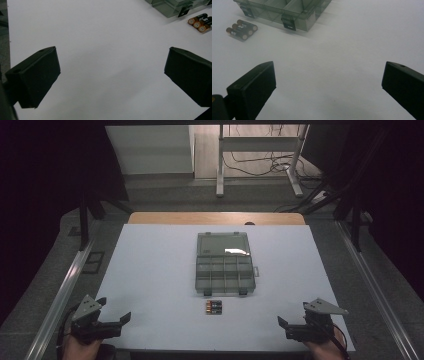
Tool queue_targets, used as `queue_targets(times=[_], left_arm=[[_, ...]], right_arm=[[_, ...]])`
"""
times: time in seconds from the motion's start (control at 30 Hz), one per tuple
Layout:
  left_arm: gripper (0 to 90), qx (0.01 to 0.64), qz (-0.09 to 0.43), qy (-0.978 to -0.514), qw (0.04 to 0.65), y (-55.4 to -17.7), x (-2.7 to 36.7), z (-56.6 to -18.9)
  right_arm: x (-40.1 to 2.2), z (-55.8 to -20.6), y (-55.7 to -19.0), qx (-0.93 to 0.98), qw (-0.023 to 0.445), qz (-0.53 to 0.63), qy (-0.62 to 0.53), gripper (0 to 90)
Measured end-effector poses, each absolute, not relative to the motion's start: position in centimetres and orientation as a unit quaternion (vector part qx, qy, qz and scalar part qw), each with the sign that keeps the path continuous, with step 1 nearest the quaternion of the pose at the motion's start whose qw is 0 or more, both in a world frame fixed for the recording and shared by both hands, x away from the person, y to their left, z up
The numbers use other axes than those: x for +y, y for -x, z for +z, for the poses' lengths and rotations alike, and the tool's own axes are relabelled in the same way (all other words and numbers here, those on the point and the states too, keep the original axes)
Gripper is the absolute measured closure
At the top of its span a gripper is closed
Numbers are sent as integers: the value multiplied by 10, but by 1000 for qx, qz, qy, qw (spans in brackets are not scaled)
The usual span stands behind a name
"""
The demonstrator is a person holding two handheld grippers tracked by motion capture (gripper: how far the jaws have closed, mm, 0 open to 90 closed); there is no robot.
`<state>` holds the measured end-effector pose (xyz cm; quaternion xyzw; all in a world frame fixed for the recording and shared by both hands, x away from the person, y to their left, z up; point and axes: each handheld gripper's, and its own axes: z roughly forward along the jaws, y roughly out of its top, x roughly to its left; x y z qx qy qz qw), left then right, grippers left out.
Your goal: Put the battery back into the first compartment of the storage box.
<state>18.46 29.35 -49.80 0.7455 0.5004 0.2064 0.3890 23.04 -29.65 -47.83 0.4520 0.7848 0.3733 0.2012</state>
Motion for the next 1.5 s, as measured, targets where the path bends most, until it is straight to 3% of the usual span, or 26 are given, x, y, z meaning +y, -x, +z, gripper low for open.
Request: queue_targets(times=[0.67, 1.5], left_arm=[[2, 490, 180, -763, 383, -194, 288, -495], [1, 413, 144, -807, 397, -227, 248, -490]], right_arm=[[-295, -478, -231, 785, 203, 366, -456, 0], [-292, -480, -233, 797, 197, 350, -451, 0]])
